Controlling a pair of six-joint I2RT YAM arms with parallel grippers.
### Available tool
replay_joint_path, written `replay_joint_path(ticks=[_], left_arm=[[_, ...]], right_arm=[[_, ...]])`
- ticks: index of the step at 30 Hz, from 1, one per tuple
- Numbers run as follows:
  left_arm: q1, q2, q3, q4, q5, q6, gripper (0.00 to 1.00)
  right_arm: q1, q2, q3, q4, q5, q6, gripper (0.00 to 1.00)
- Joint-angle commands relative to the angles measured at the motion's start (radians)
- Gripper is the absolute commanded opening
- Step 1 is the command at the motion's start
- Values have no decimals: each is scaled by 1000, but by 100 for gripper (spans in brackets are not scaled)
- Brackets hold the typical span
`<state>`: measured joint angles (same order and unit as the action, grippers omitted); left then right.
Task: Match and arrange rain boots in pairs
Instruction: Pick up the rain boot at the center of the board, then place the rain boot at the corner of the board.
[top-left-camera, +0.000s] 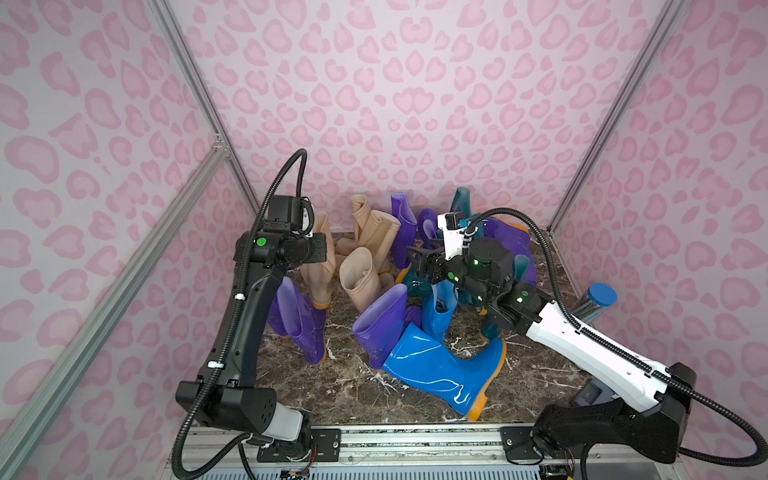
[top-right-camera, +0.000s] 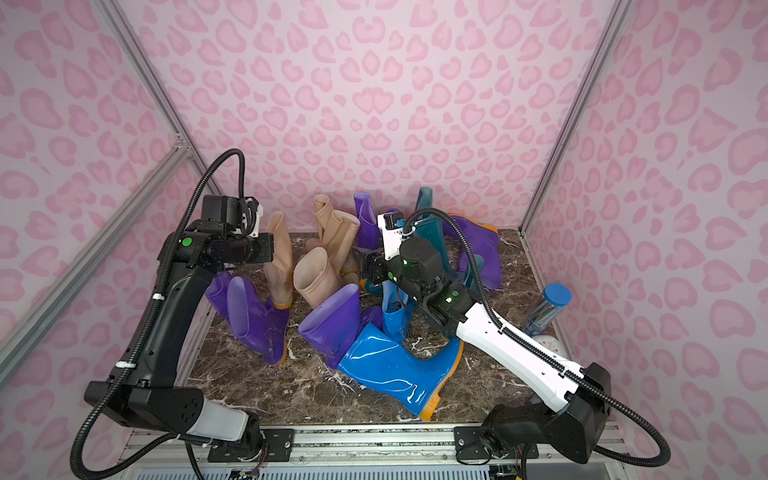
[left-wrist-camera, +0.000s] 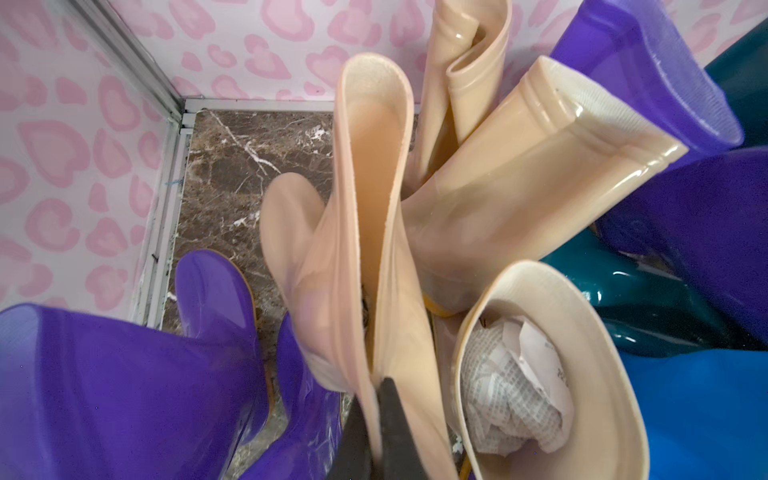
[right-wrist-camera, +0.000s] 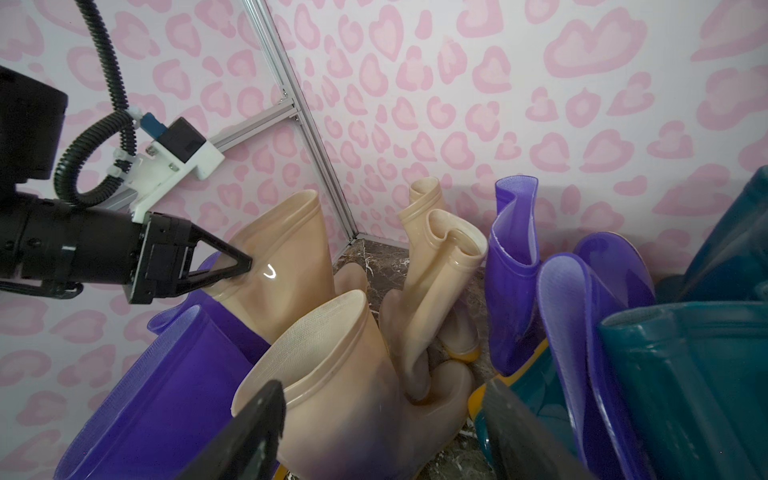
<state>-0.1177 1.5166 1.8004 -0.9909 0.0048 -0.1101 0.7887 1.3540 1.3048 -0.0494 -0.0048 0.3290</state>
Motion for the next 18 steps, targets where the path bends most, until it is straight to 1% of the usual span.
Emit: replay_joint_path(ticks=[1,4,7,13,18], left_arm=[[36,38,32,188,40,64,2],[97,101,78,249,87,72,2],[134,174,148,284,143,98,2],[155,319,324,242,162,187,2],[201,409,413,234,175,242,2]], right_arm=[[-1,15,-9,35,-19,10,77],[0,26,-13,49,-31,18,77],[0,40,-15,60,-48,25,76],[-12,62,-22,72,-69,24,76],[-45,81,-14,76,-106,39,76]])
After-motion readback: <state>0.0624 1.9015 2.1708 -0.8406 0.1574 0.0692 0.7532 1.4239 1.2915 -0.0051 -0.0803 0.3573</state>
